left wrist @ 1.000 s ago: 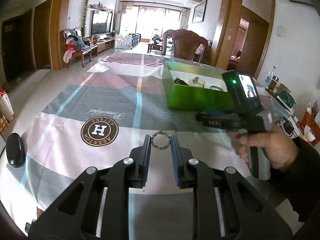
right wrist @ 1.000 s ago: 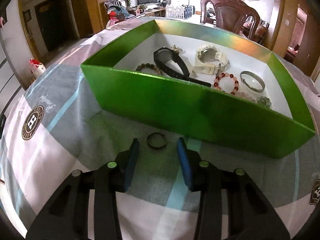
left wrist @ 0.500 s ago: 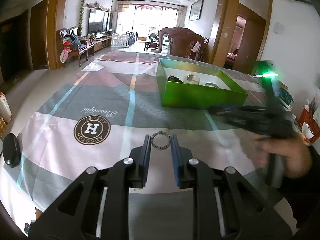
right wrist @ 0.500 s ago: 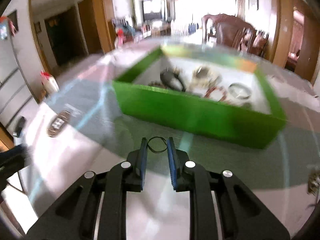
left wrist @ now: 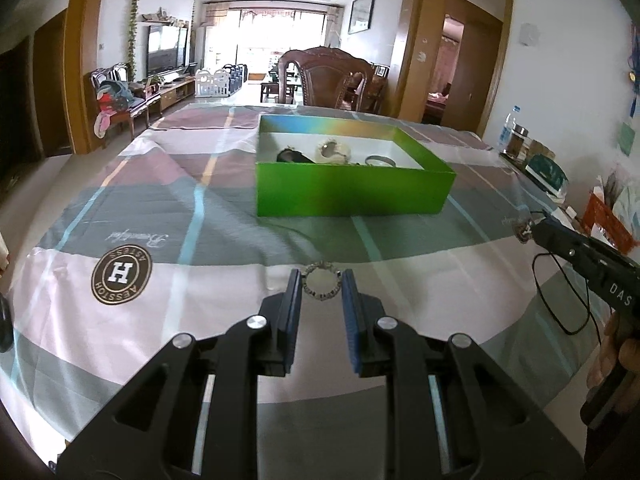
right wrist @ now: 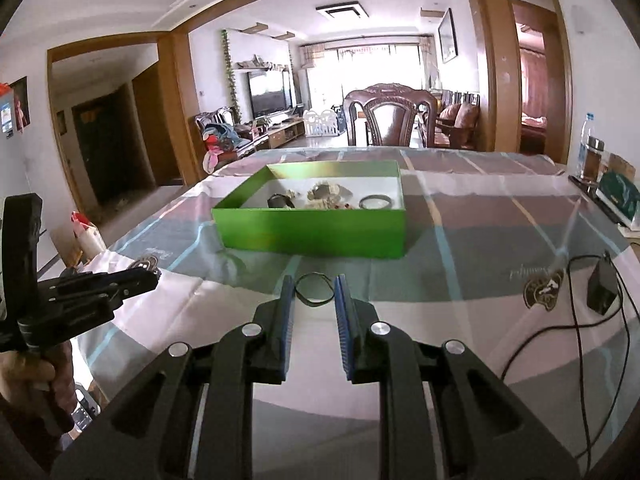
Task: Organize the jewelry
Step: 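Carry the gold ring with the left tool while the right tool carries the black ring over the box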
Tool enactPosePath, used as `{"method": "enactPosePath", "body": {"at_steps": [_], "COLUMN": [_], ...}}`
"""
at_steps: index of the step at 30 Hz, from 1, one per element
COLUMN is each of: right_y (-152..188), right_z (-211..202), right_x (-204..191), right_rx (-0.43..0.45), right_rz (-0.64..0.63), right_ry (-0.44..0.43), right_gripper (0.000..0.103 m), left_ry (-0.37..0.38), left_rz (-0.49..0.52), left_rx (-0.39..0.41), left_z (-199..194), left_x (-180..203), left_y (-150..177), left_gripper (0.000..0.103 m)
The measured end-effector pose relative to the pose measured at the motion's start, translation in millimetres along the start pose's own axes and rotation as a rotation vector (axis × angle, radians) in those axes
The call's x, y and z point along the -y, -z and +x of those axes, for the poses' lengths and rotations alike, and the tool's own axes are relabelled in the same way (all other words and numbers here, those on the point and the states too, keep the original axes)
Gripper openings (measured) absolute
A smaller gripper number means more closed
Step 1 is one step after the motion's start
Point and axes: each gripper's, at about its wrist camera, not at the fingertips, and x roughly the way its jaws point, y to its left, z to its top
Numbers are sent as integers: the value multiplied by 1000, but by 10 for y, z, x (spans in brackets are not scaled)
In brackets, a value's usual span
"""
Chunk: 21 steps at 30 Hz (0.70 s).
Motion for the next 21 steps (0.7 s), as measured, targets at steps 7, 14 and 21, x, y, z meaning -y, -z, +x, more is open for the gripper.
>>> {"method": "enactPosePath", "body": {"at_steps": [7,14,21], "right_y": [36,61,76], "right_z": [-1,18,51], "right_x": [26,74,79], "right_rx": [-2,-14,-25], "right_rz": [5,16,20], "right_ry": [-25,-32,-37], "right_gripper": [20,20,20], "left_ry": [-15,-21,-18], "left_rz": [1,7,14], "left_rx": [-9,-21,-33], "left_z": [10,30,62], "left_x": [47,83,103], "left_y": [-4,1,8], "left_gripper": [20,20,20]}}
